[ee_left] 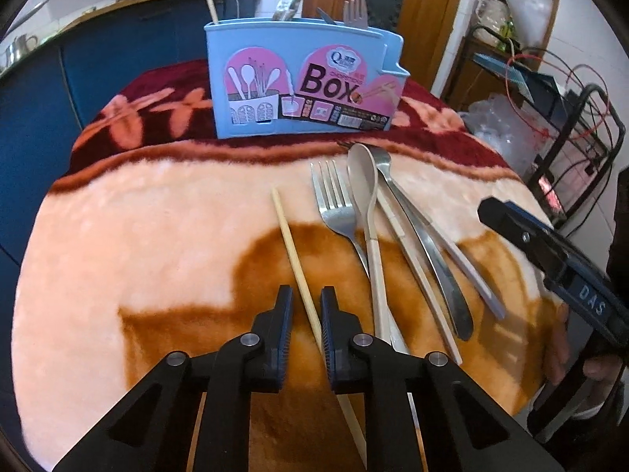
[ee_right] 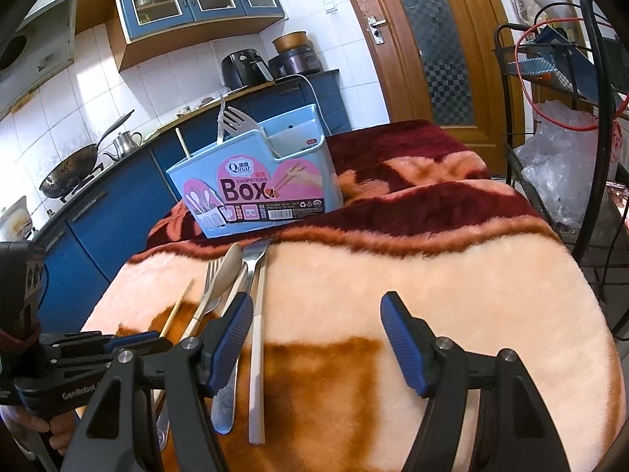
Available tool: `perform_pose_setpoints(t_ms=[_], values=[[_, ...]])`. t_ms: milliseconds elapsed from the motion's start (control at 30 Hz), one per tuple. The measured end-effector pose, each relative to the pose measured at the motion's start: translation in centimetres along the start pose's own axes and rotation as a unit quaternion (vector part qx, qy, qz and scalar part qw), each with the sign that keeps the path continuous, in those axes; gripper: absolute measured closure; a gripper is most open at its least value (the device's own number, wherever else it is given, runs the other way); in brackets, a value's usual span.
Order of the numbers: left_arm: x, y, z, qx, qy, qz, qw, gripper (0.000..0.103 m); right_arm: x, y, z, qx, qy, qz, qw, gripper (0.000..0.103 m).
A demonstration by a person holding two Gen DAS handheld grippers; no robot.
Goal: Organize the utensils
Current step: 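Grasp a wooden chopstick with the left tool while the right tool grasps a white spoon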
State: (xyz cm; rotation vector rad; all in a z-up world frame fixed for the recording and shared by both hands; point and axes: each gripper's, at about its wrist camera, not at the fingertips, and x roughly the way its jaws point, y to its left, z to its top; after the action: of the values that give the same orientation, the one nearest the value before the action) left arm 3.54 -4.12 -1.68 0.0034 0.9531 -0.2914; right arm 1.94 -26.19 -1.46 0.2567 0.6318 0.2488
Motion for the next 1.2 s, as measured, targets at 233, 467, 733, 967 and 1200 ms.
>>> perform_pose_setpoints(t_ms=[233,467,733,967,1200], values=[[0.1,1.3,0.3,-0.035,-0.013,-0.030,0.9988,0.099,-0.1,0.7,0.0,-0.012,0.005,0.000,1.000,0.033],[-1.3,3.8,0.3,-0.084,-0.052,-0.036,0.9944,0.099,0.2,2.8,0.2,-0.032,0.021,0.012,0.999,0.033],[-1.5,7.2,-0.3,-0.126,-0.066,-0.006,0.9898,0.099,1.8,5.2,0.7,-0.031,0.048,0.034,0.998,0.038],[-1.5,8.4,-0.8,-0.137,-0.070,-0.017,0.9880,0.099,4.2,7.3,1.6,-0.034,0.084,0.037,0.995,0.060],[-1.1,9.2,-1.1,-0.141,-0.066,-0.048,0.9866,0.099,7.4,7.7,2.7,-0.018,0.132,0.022,0.991,0.072]])
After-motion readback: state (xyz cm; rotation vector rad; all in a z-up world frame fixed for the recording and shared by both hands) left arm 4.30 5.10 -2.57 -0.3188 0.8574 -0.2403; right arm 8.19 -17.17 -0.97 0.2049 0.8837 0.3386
